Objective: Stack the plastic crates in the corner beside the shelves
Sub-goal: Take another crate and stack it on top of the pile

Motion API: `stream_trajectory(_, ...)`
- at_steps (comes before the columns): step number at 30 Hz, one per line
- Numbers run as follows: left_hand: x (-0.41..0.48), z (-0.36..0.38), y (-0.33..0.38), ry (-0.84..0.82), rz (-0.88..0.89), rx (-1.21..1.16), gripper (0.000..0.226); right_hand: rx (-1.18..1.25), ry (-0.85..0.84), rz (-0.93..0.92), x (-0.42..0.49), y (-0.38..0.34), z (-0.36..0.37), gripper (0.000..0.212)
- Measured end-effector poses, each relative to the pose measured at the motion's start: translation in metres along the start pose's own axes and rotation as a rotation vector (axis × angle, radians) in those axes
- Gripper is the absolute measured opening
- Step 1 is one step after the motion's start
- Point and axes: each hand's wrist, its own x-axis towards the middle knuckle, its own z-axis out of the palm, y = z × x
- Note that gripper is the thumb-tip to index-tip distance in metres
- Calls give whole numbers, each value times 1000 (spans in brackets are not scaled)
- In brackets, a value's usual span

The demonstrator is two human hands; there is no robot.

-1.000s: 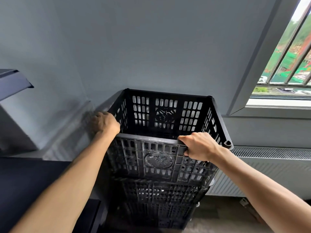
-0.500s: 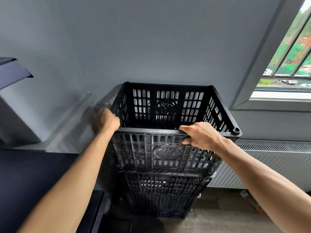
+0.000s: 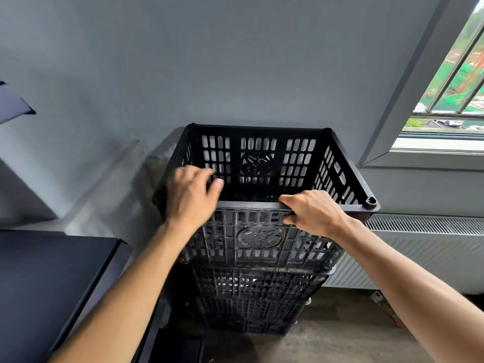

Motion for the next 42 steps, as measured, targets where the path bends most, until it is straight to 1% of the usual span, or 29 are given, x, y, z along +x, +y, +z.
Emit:
stream_trajectory(1, -6, 4, 18, -108, 110, -72, 50, 2, -3, 14, 0, -1, 0, 33)
stream_trajectory(2, -13, 8, 34, -219, 195, -98, 53, 7, -6, 27, 1, -2, 1, 33)
stream_trajectory(3, -18, 12, 45, -294, 264, -85, 56, 9, -9, 43, 1, -2, 0, 32)
stream_trajectory(4, -20, 15, 51, -313, 313, -50, 58, 9, -16, 63, 2, -4, -1, 31)
stream_trajectory(5, -21, 18, 53, -293, 344, -26, 58, 10, -25, 86, 3, -5, -2, 31)
stream_trajectory(6, -20, 19, 51, -255, 361, -22, 52, 16, -29, 108, 3, -6, -3, 32)
stream_trajectory(8, -16, 21, 44, -191, 383, -27, 34, 36, -25, 133, 3, -9, -4, 34)
stream_trajectory(10, -15, 22, 38, -173, 388, -26, 27, 36, -13, 139, 1, -11, -2, 35)
stream_trajectory(21, -15, 21, 37, -179, 368, -18, 30, 26, -14, 132, 1, -10, 4, 36)
stream_trajectory(27, -18, 22, 40, -124, 328, 12, 31, -2, 6, 156, 2, -11, 9, 35)
stream_trajectory(32, -19, 22, 46, -171, 243, -8, 29, -22, 12, 125, 2, -7, 10, 34)
stream_trajectory(35, -17, 20, 44, -221, 235, -23, 30, 54, -17, 105, 0, 0, 9, 37)
stream_trajectory(37, -14, 15, 39, -267, 257, -34, 34, 92, -32, 96, -5, 8, 9, 43)
stream_trajectory(40, -7, 3, 21, -387, 263, -61, 44, 96, -37, 95, -18, 29, 8, 64)
stream_trajectory(42, -2, -3, 5, -407, 242, -22, 50, 54, -29, 100, -28, 44, 7, 73)
